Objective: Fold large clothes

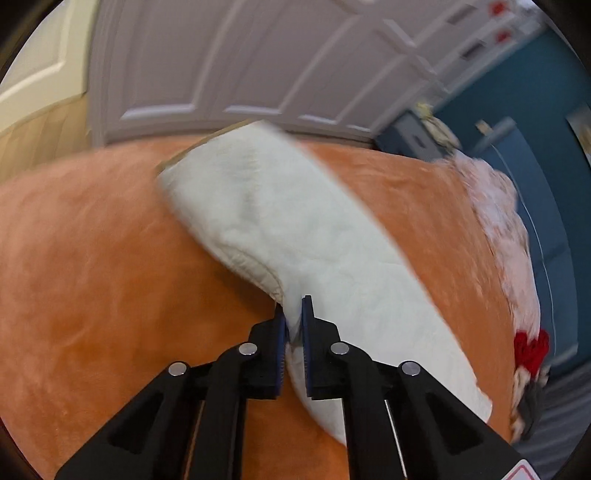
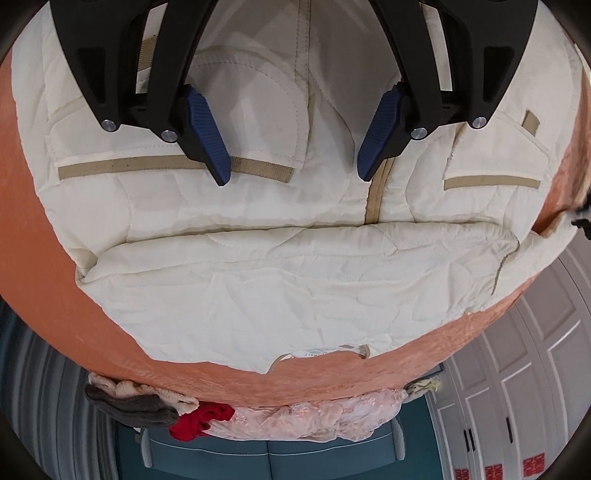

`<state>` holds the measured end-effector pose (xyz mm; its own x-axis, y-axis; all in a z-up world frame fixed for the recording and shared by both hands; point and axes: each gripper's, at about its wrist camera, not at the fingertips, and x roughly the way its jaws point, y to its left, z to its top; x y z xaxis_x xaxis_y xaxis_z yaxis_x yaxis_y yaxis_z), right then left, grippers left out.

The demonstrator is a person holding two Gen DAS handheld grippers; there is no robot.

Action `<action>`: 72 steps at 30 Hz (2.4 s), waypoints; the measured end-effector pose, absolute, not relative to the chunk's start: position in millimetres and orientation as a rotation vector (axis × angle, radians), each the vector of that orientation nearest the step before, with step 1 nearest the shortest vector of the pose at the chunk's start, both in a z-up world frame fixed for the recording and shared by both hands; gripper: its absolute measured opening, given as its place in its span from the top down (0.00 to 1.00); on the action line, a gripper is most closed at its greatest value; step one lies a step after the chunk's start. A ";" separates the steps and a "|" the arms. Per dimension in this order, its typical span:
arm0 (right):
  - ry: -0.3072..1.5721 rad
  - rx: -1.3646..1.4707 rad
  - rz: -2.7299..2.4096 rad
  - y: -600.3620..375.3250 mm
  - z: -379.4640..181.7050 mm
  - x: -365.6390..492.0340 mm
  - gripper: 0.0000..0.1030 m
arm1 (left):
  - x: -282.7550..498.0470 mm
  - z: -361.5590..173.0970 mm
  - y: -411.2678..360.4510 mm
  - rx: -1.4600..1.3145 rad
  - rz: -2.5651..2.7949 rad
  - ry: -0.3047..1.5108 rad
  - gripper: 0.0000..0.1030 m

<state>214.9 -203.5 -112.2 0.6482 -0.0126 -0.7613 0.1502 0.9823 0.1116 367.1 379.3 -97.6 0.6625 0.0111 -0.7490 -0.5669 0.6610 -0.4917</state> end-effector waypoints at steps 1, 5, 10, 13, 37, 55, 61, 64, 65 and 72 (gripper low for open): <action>0.862 0.170 -0.091 -204.0 -112.7 214.7 0.31 | 369.5 -80.0 366.9 -0.732 0.343 0.761 0.97; 0.849 0.192 -0.085 -208.0 -112.1 212.9 0.31 | 375.5 -1.2 298.6 -0.549 0.169 0.634 0.97; 0.805 0.256 -0.112 -220.0 -101.4 202.9 0.31 | 362.8 96.1 148.2 -0.340 -0.140 0.499 0.97; 0.780 0.322 -0.118 -233.2 -94.0 189.5 0.31 | 344.4 111.7 52.1 -0.264 -0.325 0.510 0.96; 0.671 0.497 -0.122 -339.3 -52.5 242.5 0.20 | 352.3 -93.7 76.8 -0.832 -0.161 0.977 0.45; 0.564 0.510 -0.060 -343.3 -17.3 250.2 0.98 | 378.0 -72.1 82.1 -0.509 -0.102 0.859 0.92; 0.796 0.436 -0.135 -338.9 -99.4 252.1 0.98 | 382.6 -125.7 65.0 -0.381 -0.053 0.955 0.92; 0.815 0.427 -0.137 -336.1 -113.7 255.2 0.97 | 378.8 -134.7 64.5 -0.354 -0.056 0.929 0.90; 0.820 0.421 -0.139 -334.9 -116.3 256.2 0.97 | 378.6 -136.1 63.1 -0.340 -0.054 0.926 0.89; 0.833 0.395 -0.153 -330.7 -126.9 259.8 0.97 | 374.9 -141.2 50.2 -0.252 -0.023 0.889 0.86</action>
